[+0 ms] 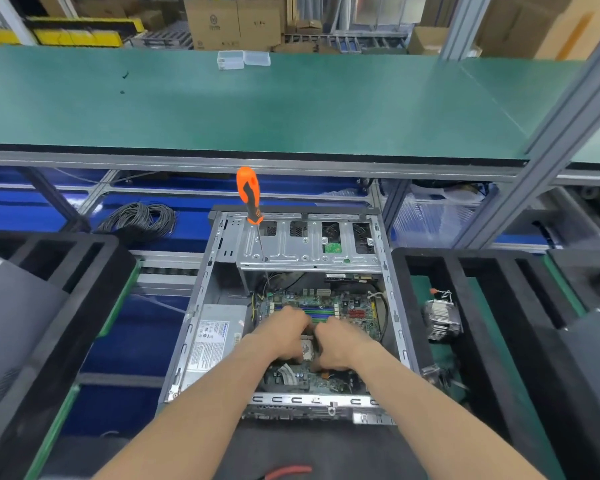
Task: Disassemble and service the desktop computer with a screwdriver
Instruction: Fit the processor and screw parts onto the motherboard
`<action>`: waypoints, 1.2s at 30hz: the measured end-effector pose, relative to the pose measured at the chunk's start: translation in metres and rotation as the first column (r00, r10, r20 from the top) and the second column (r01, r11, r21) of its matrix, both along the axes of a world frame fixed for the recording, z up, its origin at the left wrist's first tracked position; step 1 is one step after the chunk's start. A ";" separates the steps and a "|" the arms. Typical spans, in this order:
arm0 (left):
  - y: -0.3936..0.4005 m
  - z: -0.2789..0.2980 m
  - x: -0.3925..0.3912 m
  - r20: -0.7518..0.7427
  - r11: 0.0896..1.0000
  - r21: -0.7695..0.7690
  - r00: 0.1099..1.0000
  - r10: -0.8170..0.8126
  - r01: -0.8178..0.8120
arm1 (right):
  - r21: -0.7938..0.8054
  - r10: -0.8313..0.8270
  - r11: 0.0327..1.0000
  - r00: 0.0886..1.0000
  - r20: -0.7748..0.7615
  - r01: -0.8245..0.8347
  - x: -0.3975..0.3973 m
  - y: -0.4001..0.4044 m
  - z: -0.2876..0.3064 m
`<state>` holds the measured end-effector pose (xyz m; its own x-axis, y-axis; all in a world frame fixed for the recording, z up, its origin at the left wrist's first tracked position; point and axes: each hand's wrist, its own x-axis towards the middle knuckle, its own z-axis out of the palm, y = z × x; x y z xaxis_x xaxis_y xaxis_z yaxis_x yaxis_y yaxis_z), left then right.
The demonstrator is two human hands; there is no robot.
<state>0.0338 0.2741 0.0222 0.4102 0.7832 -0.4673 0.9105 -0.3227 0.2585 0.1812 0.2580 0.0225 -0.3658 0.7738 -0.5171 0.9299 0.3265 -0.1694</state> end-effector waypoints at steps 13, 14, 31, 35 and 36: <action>-0.005 -0.005 0.003 -0.012 0.998 0.058 0.999 -0.035 0.036 | -0.017 -0.058 0.998 0.998 -0.013 0.058 -0.002 -0.002 -0.003; -0.005 -0.006 0.003 -0.009 0.997 0.063 0.999 -0.033 0.034 | -0.018 -0.061 0.998 0.998 -0.016 0.060 -0.002 -0.002 -0.002; -0.001 -0.012 0.002 -0.025 0.999 0.025 0.999 0.022 -0.021 | 0.274 -0.095 0.952 0.984 -0.151 0.134 0.007 0.002 0.012; -0.001 -0.013 0.002 -0.031 0.999 0.016 0.999 0.043 -0.043 | 0.339 -0.137 0.925 0.983 -0.125 0.172 0.007 0.002 0.009; -0.002 -0.012 0.002 -0.026 0.998 0.021 0.998 0.056 -0.055 | 0.346 -0.144 0.922 0.983 -0.115 0.176 0.007 0.002 0.009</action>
<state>0.0355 0.2726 0.0098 0.3538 0.8136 -0.4614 0.9335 -0.2764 0.2284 0.1880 0.2598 0.0311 -0.2525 0.9522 -0.1718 0.9618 0.2275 -0.1522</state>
